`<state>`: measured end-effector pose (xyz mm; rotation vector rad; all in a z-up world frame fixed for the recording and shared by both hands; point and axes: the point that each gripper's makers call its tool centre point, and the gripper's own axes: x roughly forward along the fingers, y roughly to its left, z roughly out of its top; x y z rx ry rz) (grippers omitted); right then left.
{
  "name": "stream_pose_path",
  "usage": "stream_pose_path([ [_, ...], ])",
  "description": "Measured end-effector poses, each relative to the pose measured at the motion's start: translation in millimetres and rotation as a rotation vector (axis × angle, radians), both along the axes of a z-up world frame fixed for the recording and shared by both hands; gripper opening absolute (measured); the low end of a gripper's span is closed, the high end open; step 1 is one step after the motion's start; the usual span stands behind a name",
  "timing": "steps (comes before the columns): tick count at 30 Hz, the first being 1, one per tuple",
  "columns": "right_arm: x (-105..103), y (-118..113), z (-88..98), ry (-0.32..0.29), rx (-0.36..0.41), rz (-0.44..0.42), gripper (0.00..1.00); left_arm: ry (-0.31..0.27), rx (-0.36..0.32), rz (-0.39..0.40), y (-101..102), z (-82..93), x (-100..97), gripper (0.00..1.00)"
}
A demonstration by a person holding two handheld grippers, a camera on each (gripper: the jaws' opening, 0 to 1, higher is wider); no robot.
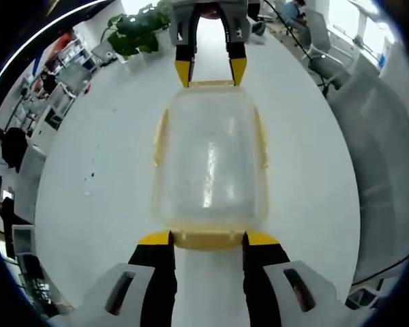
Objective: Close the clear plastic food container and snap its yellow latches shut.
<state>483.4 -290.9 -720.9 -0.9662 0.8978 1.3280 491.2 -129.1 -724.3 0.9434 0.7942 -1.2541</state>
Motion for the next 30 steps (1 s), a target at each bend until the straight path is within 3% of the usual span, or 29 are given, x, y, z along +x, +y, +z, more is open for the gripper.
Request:
stream_pose_path([
  [21,7,-24,-8.5,0.030,-0.010,0.024,0.35,0.021,-0.034,0.010,-24,-4.5,1.9,0.35],
  [30,7,-24,-15.7,0.048,-0.011,0.019,0.35,0.036,-0.025,0.008,-24,-9.8,2.3,0.35],
])
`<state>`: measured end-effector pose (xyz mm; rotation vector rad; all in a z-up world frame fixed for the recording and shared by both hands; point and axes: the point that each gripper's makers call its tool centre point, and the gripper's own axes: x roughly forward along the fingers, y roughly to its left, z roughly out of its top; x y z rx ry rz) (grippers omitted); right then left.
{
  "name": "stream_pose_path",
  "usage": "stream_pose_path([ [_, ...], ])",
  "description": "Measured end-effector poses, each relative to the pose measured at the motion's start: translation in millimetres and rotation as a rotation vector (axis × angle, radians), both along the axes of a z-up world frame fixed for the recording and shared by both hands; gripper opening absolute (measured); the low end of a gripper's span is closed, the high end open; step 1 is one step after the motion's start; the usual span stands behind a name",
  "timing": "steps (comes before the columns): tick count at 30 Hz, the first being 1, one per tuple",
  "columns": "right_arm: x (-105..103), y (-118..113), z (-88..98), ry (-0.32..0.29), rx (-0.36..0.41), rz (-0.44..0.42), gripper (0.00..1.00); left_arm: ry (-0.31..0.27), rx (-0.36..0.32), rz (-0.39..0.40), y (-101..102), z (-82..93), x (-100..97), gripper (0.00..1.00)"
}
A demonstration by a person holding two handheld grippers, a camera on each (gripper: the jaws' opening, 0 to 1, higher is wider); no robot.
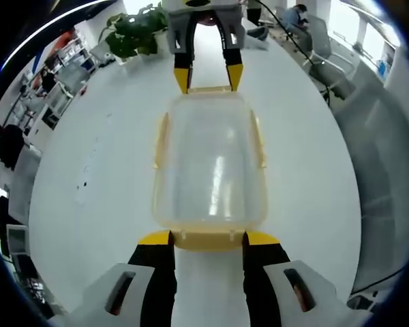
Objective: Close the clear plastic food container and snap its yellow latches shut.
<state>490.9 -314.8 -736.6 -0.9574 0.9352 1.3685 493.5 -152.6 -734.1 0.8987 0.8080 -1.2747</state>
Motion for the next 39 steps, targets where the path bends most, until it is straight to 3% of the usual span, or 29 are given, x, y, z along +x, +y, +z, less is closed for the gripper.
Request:
stream_pose_path([
  [22,2,-1,-10.6,0.029,0.003,-0.002,0.36,0.043,-0.024,-0.008,-1,-7.8,-0.2,0.36],
  [26,0,-2,-11.4,0.048,0.017,-0.035,0.38,0.051,-0.033,-0.006,1,-8.4,-1.3,0.38],
  [27,-1,-3,-11.4,0.076,0.022,-0.095,0.38,0.037,-0.038,0.017,4,-8.5,1.0,0.38],
  [31,-3,-10,-13.2,0.073,0.027,-0.091,0.45,0.050,-0.022,0.048,20,-17.1,-1.1,0.49],
  [35,-7,-16,-10.7,0.073,0.039,-0.119,0.45,0.062,-0.013,0.073,34,-18.7,-5.4,0.46],
  [36,-8,-14,-9.0,0.080,0.058,-0.138,0.44,0.092,-0.045,0.112,33,-16.0,-8.4,0.46],
  [39,-10,-10,-4.7,0.095,0.112,-0.206,0.45,0.095,-0.119,0.182,31,-5.9,-3.0,0.45],
])
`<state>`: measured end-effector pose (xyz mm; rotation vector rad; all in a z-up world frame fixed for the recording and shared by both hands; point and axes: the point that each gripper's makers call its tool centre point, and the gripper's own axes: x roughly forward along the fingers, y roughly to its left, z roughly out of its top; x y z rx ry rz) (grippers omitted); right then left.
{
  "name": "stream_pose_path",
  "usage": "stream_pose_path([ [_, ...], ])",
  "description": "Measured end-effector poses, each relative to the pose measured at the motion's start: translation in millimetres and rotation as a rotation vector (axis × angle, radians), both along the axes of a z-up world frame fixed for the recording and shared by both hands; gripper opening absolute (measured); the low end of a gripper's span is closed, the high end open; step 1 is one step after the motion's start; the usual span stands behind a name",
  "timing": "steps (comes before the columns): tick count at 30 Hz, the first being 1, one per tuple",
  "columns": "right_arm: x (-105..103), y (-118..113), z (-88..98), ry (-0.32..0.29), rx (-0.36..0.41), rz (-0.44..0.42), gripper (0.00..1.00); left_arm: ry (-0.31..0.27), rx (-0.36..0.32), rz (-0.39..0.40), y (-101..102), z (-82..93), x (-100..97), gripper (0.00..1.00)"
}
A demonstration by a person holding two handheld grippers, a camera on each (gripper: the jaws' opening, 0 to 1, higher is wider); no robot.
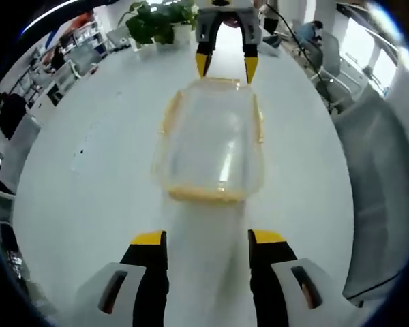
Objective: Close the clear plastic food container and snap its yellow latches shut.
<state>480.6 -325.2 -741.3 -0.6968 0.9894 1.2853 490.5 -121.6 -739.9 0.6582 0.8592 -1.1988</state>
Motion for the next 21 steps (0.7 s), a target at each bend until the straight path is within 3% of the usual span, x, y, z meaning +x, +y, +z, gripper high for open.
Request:
stream_pose_path([
  [2,0,1,0.6,0.007,0.011,-0.030,0.45,0.024,-0.011,0.069,1,3.8,3.8,0.45],
  [8,1,9,6.2,0.021,0.064,-0.117,0.44,0.068,-0.132,0.212,-16,19.5,11.0,0.47],
  [10,2,8,6.9,0.021,0.063,-0.153,0.43,0.060,-0.125,0.200,-19,17.9,8.9,0.48],
  [13,2,12,7.9,0.035,0.079,-0.206,0.40,0.107,-0.152,0.257,-24,15.2,5.7,0.49],
  [18,5,15,10.5,0.044,0.097,-0.273,0.39,0.127,-0.185,0.337,-28,14.7,8.6,0.47],
  [21,9,16,12.8,0.049,0.118,-0.313,0.37,0.130,-0.193,0.342,-30,15.3,6.1,0.47],
])
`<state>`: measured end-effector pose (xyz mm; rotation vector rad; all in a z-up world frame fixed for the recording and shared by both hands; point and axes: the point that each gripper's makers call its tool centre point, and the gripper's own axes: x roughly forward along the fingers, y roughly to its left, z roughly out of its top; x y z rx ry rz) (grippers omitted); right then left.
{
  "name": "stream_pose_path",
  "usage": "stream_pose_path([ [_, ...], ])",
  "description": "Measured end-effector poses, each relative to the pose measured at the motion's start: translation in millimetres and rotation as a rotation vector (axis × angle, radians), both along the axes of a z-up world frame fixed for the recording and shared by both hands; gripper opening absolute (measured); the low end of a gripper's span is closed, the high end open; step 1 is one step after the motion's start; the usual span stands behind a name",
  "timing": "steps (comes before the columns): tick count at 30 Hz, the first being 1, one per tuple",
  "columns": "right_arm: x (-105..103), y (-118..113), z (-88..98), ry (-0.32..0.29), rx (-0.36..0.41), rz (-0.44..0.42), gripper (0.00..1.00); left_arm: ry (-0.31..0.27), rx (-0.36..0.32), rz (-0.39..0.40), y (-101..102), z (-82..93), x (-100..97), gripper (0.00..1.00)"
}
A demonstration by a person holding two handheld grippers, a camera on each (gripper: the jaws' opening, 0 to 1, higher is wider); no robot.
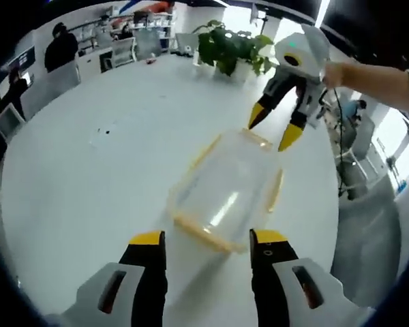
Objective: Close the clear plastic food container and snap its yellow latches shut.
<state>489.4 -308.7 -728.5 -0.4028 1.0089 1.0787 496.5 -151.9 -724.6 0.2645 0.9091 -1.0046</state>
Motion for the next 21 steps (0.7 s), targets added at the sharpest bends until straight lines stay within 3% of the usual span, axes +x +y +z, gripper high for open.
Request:
stream_pose_path([
  [7,3,6,1.1,0.007,0.023,-0.064,0.38,0.025,-0.022,0.069,-5,-2.9,-1.0,0.45],
  [10,9,6,1.7,-0.022,0.005,-0.111,0.38,0.035,-0.022,0.102,-5,-3.9,-0.9,0.44],
  [15,13,22,10.8,0.031,0.142,-0.277,0.47,0.058,-0.045,0.154,-8,-3.9,-2.6,0.44],
  [21,11,17,1.9,0.057,0.128,-0.369,0.47,0.086,-0.048,0.199,-6,-8.0,-3.8,0.38],
])
